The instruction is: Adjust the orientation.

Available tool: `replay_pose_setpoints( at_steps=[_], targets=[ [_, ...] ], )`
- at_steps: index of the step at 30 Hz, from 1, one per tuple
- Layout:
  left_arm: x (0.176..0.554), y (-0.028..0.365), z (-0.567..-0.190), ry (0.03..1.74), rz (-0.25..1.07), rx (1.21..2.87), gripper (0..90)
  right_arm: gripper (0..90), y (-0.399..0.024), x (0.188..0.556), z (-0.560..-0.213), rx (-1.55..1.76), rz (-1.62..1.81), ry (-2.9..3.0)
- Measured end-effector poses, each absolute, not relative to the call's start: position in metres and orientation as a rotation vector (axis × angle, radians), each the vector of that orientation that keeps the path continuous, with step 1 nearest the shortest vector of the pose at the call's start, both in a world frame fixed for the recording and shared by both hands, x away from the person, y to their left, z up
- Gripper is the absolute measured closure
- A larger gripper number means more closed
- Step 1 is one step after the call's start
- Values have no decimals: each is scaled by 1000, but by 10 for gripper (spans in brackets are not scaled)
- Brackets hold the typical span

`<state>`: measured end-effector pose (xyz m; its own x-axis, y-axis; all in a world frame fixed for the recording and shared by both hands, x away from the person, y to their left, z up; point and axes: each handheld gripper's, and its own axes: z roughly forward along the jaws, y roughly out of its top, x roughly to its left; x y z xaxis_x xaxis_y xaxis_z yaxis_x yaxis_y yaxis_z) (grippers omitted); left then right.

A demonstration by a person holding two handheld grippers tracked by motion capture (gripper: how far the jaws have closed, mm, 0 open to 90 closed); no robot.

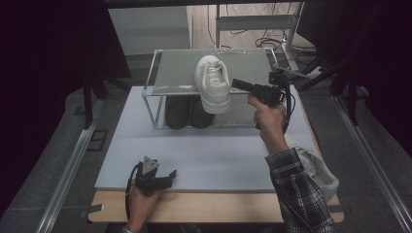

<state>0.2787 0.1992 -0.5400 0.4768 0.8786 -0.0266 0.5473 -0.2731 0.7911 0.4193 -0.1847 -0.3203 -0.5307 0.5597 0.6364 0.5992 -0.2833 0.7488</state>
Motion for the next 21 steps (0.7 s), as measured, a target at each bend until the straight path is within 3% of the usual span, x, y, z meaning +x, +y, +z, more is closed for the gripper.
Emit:
replay_pose_setpoints(
  at_steps=[9, 21],
  targets=[
    [279, 199, -540, 1182, 550, 1955, 122, 674, -186, 401, -333, -1451, -1974, -1932],
    [279, 199, -540, 1182, 550, 1956, 122, 885, -180, 376, -352, -1375, -1932, -2053]
  ],
)
